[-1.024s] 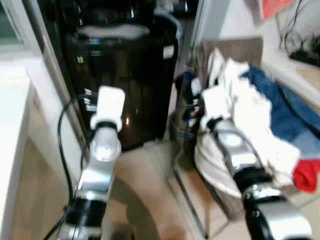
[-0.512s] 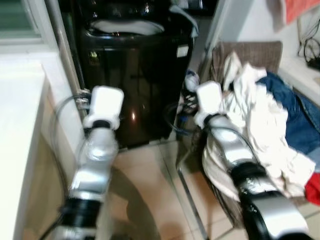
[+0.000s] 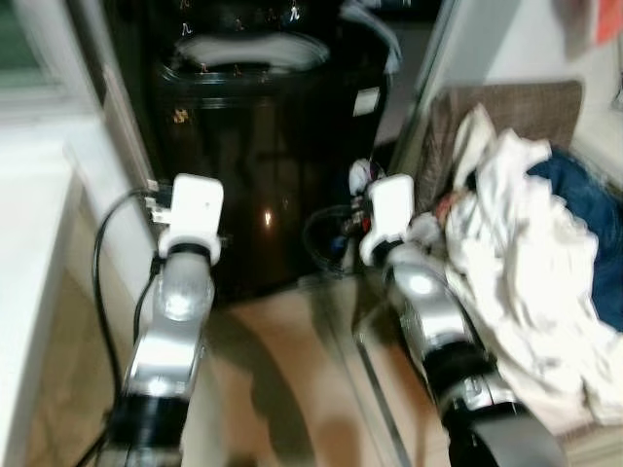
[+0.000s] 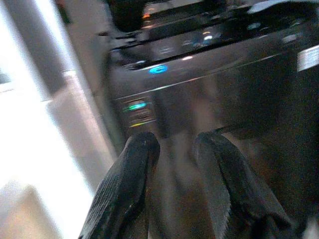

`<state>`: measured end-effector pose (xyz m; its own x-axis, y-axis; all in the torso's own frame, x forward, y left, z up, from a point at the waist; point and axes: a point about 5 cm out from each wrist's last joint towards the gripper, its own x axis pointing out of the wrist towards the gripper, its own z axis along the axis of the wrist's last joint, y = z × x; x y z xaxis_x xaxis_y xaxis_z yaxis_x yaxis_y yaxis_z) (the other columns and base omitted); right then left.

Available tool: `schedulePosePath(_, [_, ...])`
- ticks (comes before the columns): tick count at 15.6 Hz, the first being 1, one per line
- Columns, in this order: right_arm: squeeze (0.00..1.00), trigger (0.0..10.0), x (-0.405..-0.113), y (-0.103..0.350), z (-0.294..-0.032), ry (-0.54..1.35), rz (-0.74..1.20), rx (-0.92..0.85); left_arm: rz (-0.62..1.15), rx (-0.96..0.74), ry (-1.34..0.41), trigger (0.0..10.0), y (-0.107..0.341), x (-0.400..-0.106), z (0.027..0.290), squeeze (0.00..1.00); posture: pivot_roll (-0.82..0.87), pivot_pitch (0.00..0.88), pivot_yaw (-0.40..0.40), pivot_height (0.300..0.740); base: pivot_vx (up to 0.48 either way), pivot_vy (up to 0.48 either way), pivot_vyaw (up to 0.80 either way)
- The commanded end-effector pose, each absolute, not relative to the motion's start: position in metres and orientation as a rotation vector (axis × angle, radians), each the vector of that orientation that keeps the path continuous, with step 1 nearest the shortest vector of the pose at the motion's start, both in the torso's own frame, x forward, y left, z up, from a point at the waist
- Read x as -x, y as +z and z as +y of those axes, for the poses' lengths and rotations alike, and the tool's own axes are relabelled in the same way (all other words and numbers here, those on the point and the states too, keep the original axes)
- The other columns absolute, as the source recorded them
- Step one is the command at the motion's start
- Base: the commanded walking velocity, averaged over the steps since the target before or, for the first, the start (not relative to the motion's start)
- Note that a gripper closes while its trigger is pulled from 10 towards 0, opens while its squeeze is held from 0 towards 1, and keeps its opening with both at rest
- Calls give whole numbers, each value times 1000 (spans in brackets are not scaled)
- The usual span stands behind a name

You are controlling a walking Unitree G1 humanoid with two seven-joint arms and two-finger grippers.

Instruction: Clothes washing

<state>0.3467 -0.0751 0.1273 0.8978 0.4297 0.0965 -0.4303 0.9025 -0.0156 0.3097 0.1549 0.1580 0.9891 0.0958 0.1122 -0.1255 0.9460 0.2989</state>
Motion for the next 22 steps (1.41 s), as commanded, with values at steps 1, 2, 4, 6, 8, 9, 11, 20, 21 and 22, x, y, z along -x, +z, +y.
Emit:
schedulePosePath(1, [0, 0, -352, 139, -97, 383, -143, 14, -113, -308, 59, 10000, 163, -312, 141, 0, 53, 0, -51, 740, 465, 0, 0])
schedulePosePath(2, [0, 0, -354, 141, -97, 378, -147, 17, -114, -314, 57, 10000, 163, -313, 141, 0, 50, 0, -46, 740, 465, 0, 0])
schedulePosePath(4, [0, 0, -357, 146, -99, 368, -154, 25, -120, -317, 47, 10000, 165, -314, 139, 0, 46, 0, -43, 740, 465, 0, 0])
schedulePosePath(6, [0, 0, -361, 151, -101, 364, -158, 27, -125, -316, 53, 10000, 166, -315, 140, 0, 46, 0, -43, 740, 469, 0, 0])
schedulePosePath(8, [0, 0, -364, 155, -102, 362, -164, 32, -128, -304, 70, 10000, 167, -316, 142, 0, 47, 0, -45, 740, 469, 0, 0])
schedulePosePath(9, [0, 0, -366, 158, -102, 366, -171, 40, -129, -300, 84, 10000, 168, -316, 144, 0, 49, 0, -47, 740, 480, 0, 0])
schedulePosePath(11, [0, 0, -368, 162, -101, 372, -177, 44, -130, -296, 100, 10000, 169, -316, 146, 0, 51, 0, -49, 740, 480, 0, 0])
schedulePosePath(20, [0, 0, -373, 166, -97, 381, -172, 60, -140, -316, 113, 10000, 171, -315, 146, 0, 65, 0, -61, 740, 480, 0, 310])
schedulePosePath(21, [0, 0, -374, 166, -97, 380, -168, 64, -141, -314, 113, 10000, 170, -315, 146, 0, 66, 0, -60, 740, 480, 0, 0])
schedulePosePath(22, [0, 0, -374, 167, -97, 386, -171, 69, -143, -310, 116, 10000, 171, -316, 146, 0, 66, 0, -59, 740, 480, 0, 0])
